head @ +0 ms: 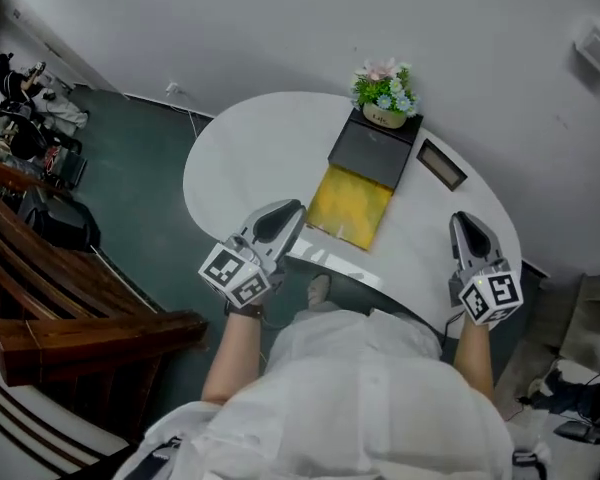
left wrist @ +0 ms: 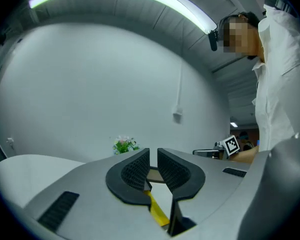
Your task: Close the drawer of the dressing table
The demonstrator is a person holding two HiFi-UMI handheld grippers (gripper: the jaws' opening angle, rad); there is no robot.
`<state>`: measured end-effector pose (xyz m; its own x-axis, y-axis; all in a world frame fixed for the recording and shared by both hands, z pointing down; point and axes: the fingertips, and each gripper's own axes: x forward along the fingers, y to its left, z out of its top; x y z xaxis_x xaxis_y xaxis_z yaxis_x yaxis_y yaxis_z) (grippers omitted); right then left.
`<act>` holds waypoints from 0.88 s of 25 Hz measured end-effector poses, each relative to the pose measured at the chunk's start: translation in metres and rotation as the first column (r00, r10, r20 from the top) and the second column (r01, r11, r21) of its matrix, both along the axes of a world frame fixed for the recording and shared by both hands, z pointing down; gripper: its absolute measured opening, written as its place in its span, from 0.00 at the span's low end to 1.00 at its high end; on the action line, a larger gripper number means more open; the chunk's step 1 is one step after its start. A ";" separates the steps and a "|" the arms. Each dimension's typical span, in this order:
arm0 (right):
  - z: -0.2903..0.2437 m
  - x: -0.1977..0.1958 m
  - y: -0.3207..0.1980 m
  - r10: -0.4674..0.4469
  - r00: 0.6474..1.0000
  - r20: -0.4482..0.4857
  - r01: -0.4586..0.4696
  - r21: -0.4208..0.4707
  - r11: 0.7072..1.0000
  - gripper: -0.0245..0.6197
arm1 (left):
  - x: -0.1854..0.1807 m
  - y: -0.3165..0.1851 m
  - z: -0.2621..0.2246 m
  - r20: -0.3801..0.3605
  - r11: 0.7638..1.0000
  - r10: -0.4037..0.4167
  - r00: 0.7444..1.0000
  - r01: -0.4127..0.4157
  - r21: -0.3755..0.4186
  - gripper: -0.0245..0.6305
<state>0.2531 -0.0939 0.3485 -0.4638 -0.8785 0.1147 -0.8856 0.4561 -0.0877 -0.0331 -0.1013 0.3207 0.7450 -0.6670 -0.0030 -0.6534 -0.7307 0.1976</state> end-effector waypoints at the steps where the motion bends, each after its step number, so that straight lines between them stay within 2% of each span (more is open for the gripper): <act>1: 0.001 -0.002 -0.003 0.023 1.000 0.001 -0.023 -0.005 1.000 0.07 | 0.000 -0.009 0.000 0.018 1.000 0.029 0.999 -0.029 0.002 0.12; 5: 0.006 -0.011 -0.015 0.102 0.995 -0.006 -0.102 -0.015 0.995 0.07 | -0.004 -0.040 0.005 0.069 0.991 0.134 0.989 -0.135 0.007 0.12; 12: 0.017 -0.033 -0.023 0.192 0.981 -0.008 -0.192 -0.027 0.981 0.09 | -0.013 -0.081 0.018 0.086 0.966 0.257 0.963 -0.258 0.000 0.12; 16: 0.024 -0.047 -0.024 0.211 0.977 -0.023 -0.212 -0.049 0.976 0.12 | -0.015 -0.092 0.024 0.096 0.950 0.313 0.945 -0.313 -0.006 0.12; 22: 0.042 -0.077 -0.028 0.169 0.981 -0.092 -0.178 -0.095 0.979 0.14 | -0.019 -0.096 0.044 0.110 0.922 0.386 0.916 -0.384 -0.039 0.12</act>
